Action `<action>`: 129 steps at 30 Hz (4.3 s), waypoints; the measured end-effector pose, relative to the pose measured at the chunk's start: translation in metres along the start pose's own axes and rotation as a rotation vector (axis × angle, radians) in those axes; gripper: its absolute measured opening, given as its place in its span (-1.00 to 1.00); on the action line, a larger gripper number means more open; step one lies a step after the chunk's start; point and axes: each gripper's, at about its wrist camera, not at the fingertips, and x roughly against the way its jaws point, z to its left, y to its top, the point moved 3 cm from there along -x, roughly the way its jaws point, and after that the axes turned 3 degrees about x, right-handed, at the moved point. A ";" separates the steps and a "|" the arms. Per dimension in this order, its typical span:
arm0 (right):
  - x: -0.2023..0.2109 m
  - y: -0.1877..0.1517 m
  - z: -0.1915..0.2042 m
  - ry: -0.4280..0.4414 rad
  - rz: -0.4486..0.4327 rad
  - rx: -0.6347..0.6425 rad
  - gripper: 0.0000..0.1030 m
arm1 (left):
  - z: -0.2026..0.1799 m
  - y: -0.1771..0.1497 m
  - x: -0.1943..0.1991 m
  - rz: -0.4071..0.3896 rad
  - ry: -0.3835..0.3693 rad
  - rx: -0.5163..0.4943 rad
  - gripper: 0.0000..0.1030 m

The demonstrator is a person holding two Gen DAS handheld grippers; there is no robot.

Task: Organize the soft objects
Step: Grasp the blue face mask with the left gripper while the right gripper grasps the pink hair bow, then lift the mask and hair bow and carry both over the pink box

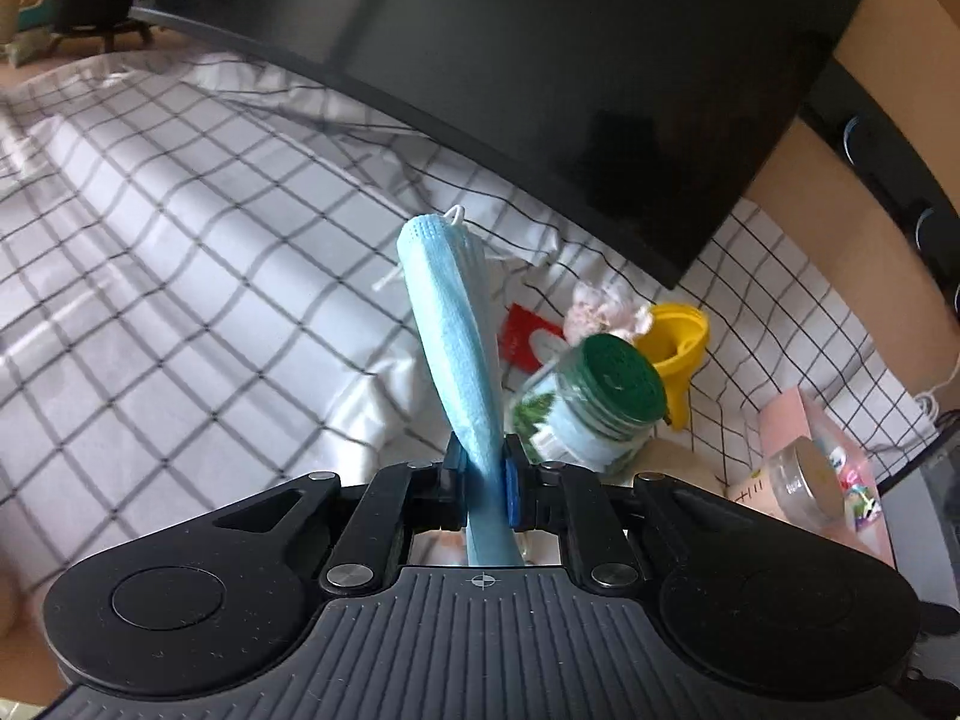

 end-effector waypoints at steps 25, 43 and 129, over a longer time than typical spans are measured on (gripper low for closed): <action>-0.122 0.089 0.078 0.029 0.055 -0.110 -0.82 | 0.068 0.024 0.010 0.031 0.008 -0.048 -0.74; -0.036 0.081 0.061 0.040 -0.013 0.039 -0.78 | 0.009 0.068 -0.010 0.027 -0.037 -0.169 -0.74; 0.041 -0.071 -0.297 -0.434 -0.227 -0.423 -0.77 | -0.399 -0.088 -0.232 0.391 -0.247 -0.688 -0.57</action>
